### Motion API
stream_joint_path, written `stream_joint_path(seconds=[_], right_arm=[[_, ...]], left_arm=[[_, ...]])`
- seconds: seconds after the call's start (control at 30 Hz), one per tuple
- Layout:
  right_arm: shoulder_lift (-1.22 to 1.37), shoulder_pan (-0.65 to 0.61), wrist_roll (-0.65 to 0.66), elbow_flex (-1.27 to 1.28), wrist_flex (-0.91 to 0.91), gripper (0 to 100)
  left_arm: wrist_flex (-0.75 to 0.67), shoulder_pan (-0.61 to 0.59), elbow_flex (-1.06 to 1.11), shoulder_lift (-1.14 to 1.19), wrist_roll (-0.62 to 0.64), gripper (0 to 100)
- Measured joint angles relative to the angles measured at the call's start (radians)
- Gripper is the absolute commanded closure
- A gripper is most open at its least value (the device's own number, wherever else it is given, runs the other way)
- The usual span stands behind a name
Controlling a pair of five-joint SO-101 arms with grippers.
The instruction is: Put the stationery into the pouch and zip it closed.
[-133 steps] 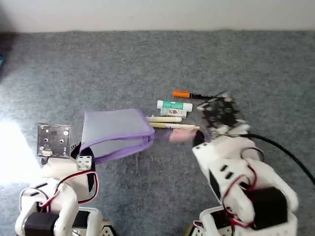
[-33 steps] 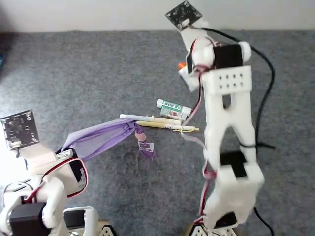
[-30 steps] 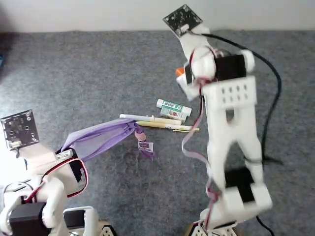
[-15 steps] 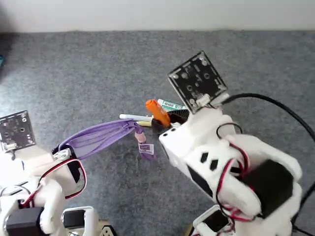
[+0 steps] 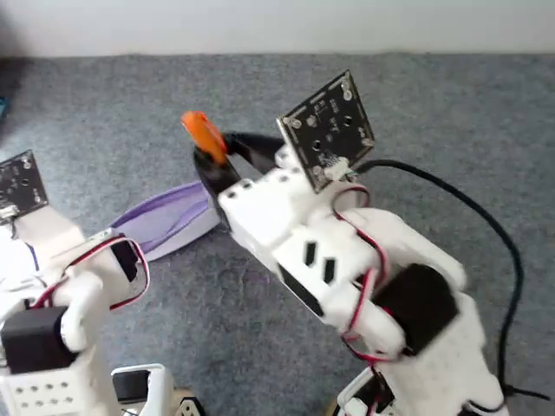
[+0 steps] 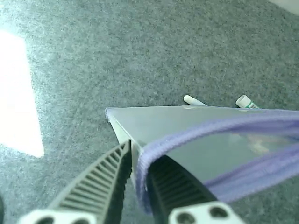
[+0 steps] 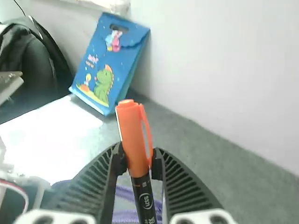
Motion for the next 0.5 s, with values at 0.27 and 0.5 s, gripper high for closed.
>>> stream_joint_path(seconds=[0.27,0.5], right_arm=[[0.006,-0.071,0.000,0.213,-0.437,99.1],[0.006,-0.132,0.000,0.279,-0.574,99.1]], left_arm=[[-0.005,0.000,-0.005,0.009,0.005,99],[-0.034,-0.002,-0.005,0.020,0.005,99]])
